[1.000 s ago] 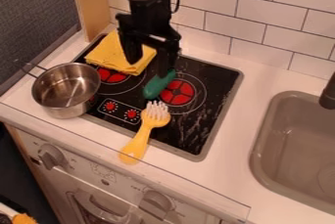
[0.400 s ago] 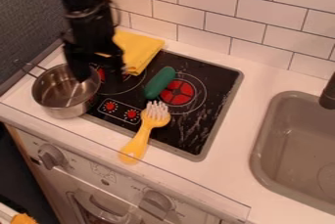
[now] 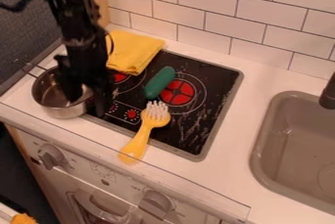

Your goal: Move the silver pot on the top of yellow towel in the upper right corner

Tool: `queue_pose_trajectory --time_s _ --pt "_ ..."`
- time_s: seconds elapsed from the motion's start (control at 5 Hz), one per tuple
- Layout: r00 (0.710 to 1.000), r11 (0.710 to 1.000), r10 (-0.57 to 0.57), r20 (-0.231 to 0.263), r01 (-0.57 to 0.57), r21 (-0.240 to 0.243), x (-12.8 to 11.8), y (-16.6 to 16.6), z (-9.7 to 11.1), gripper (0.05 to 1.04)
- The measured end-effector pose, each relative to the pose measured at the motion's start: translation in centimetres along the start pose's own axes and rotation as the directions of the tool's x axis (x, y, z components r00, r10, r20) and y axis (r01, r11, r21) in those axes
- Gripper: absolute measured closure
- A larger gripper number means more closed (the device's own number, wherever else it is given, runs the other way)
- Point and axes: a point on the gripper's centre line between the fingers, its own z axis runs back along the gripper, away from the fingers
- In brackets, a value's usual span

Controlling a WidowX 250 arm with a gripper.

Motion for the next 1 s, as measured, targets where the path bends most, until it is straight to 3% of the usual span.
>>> queue_pose_trajectory --time_s 0.2,0.6,0.8,1.0 --pt "1.000 1.000 -0.002 0.001 0.002 0.020 0.1 0.4 -0.6 0.135" --pt "1.000 1.000 -0.012 0.014 0.012 0.013 -0.4 -0.1 -0.5 0.709" --pt "0.999 1.000 -0.010 0.040 0.010 0.016 -0.5 -0.3 0.4 0.922" --pt "0.997 0.999 0.049 0.053 -0.050 0.021 -1.1 -0.5 2.4 1.003"
